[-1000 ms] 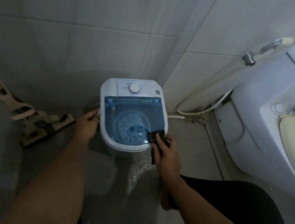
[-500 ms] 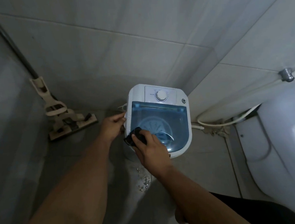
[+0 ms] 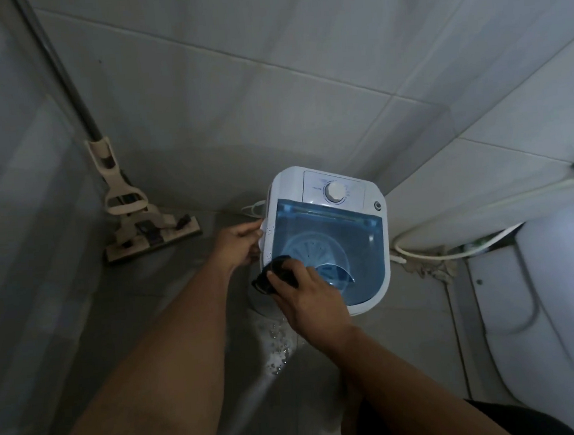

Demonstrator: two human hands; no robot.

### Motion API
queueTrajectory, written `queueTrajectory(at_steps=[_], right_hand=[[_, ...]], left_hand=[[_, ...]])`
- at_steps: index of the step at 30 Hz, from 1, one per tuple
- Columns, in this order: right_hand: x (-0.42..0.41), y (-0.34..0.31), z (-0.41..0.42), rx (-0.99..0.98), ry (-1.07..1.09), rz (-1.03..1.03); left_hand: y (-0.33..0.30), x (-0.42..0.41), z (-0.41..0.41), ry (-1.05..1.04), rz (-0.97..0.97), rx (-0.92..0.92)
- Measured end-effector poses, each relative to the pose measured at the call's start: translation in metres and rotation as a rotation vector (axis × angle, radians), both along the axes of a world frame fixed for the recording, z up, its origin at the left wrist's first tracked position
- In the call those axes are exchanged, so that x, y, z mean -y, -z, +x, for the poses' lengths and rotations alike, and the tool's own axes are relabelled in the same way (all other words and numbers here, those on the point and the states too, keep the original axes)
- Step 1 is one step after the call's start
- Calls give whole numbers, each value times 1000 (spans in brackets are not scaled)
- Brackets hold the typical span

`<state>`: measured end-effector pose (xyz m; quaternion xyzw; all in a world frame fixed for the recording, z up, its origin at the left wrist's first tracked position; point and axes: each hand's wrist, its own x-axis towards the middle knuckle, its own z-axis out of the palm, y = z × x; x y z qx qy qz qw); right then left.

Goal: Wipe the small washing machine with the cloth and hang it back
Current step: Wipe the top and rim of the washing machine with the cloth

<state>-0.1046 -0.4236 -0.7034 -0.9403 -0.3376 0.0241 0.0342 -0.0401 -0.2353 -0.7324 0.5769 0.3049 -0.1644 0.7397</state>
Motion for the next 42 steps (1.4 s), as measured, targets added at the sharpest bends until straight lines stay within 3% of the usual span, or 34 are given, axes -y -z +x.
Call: queueTrajectory(at_steps=[6, 13, 16, 19, 31, 35, 38, 42], right_hand=[[-29, -18, 72, -33, 13, -12], [-43, -43, 162, 8, 114, 254], [-55, -36, 185, -41, 163, 153], [-59, -25, 176, -64, 170, 66], [-19, -10, 79, -63, 24, 124], [-12, -16, 69, -153, -25, 159], [-24, -38, 100, -250, 59, 264], [-49, -46, 152, -154, 293, 348]], left_hand=[[-6, -1, 1, 4, -52, -9], [1, -3, 2, -6, -59, -25], [0, -3, 1, -4, -54, -29], [0, -3, 2, 4, -50, -37], [-3, 0, 1, -22, -75, -26], [-7, 1, 1, -5, -49, -5], [-3, 1, 1, -34, -66, -3], [3, 0, 2, -38, -44, -6]])
